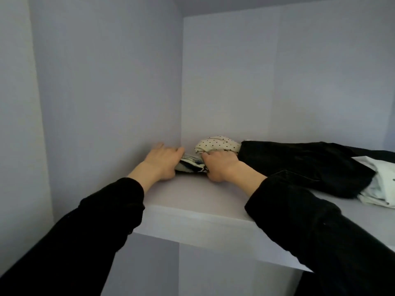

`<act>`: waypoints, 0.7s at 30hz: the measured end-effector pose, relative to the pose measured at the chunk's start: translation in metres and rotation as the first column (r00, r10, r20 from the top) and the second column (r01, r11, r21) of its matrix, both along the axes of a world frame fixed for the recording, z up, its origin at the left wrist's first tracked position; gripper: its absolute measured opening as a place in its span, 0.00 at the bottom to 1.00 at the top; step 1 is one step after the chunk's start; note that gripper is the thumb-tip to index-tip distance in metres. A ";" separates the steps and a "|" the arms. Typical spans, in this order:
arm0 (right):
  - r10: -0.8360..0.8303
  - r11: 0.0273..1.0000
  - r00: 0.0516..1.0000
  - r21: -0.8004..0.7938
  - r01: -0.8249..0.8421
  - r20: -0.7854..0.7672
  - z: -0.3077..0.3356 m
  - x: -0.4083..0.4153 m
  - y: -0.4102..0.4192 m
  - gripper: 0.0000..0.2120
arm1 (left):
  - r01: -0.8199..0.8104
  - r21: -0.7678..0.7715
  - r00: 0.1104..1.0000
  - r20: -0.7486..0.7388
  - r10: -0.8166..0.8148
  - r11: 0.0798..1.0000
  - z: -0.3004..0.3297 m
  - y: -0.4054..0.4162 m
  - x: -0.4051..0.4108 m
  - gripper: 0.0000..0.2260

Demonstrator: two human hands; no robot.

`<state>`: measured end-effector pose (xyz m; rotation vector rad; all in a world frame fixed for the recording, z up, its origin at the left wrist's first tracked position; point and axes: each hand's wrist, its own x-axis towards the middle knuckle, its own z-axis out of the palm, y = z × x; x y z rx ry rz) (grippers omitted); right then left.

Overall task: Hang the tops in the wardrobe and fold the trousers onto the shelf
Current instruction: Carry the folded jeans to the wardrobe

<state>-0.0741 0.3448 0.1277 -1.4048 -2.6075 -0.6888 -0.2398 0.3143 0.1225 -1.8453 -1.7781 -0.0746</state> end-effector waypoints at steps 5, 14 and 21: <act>-0.100 0.993 0.978 -0.042 0.110 0.182 0.010 -0.001 -0.006 0.22 | 0.135 -0.405 0.918 0.394 0.040 0.904 0.013 0.001 -0.004 0.30; -0.145 0.885 0.988 -0.438 0.156 0.059 0.026 0.007 -0.009 0.25 | 0.030 -0.417 0.982 0.181 0.051 0.908 0.004 0.030 0.024 0.30; -0.098 0.943 0.990 -0.326 0.059 -0.105 0.016 0.021 -0.006 0.26 | 0.189 -0.192 0.869 0.489 -0.073 0.963 -0.003 -0.003 0.019 0.32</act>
